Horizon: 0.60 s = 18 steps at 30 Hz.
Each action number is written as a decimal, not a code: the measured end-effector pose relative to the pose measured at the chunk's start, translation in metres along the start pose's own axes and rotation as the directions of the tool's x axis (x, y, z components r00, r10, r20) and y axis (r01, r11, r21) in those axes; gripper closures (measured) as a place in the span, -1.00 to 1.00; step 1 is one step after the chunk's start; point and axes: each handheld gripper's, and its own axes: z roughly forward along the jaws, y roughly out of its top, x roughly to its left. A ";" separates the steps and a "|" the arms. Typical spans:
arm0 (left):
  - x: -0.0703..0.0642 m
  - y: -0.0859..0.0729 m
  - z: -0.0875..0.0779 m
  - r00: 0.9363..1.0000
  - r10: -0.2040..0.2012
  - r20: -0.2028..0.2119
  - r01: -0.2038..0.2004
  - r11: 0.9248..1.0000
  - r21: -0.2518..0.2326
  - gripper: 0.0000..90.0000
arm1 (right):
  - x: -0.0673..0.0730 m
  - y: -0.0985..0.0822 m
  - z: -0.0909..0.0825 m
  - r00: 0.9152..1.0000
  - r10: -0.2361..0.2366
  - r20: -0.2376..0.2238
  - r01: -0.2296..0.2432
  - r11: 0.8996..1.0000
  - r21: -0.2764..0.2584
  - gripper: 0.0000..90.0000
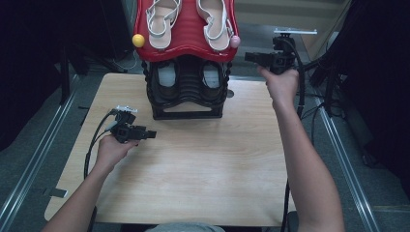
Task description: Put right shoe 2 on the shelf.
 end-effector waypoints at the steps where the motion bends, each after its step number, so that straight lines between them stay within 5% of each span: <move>1: 0.000 0.000 0.000 1.000 -0.001 0.001 0.001 1.000 0.000 -0.15 | -0.002 -0.003 0.001 1.000 0.009 -0.002 -0.009 1.000 0.005 0.39; 18: 0.002 0.000 0.000 1.000 0.009 -0.001 -0.009 1.000 0.004 -0.16 | -0.017 -0.060 0.013 0.999 0.039 -0.034 -0.039 0.999 0.018 0.42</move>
